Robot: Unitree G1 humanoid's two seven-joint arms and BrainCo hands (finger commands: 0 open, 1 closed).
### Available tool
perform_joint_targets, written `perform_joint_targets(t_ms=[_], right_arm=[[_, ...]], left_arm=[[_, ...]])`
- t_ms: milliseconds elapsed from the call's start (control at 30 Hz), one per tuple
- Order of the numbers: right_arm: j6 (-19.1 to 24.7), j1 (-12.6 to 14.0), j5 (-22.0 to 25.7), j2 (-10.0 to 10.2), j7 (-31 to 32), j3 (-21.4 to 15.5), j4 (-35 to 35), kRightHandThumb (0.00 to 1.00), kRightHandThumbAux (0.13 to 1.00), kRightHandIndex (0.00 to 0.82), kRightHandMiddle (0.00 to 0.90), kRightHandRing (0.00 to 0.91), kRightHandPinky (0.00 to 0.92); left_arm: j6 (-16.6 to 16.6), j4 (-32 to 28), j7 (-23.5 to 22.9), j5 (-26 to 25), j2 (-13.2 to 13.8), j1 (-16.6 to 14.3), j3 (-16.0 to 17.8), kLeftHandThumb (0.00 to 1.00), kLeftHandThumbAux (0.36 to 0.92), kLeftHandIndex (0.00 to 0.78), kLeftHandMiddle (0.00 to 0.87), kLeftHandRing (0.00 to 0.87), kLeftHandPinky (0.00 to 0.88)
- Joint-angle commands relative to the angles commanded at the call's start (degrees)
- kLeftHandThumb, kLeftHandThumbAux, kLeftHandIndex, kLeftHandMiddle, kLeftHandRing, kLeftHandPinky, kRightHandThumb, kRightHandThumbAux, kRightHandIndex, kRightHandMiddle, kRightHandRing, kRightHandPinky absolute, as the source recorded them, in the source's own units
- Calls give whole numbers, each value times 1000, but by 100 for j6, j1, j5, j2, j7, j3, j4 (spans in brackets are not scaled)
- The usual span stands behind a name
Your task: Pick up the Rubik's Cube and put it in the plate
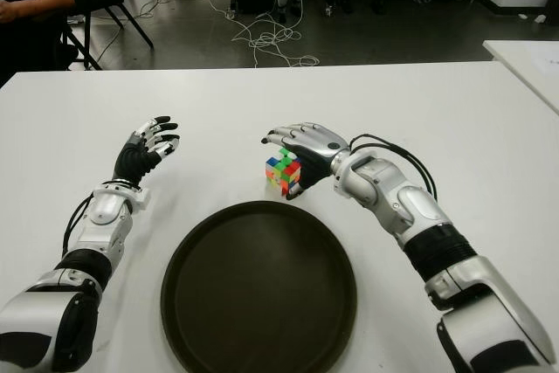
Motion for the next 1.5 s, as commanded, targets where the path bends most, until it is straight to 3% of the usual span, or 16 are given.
perform_joint_targets(t_ms=[767,1500], right_arm=[[196,-48,-49,-24,166,20,57,0,790,128,159,158,132],[-40,-540,40,114,-222,29,1447,0,787,152,181,179,132]], left_arm=[[-2,-16,-11,7,-1,20,16,148,722,188,234,251,278],[-12,-22,10,3,0,23,22,165,746,202,242,255,275]])
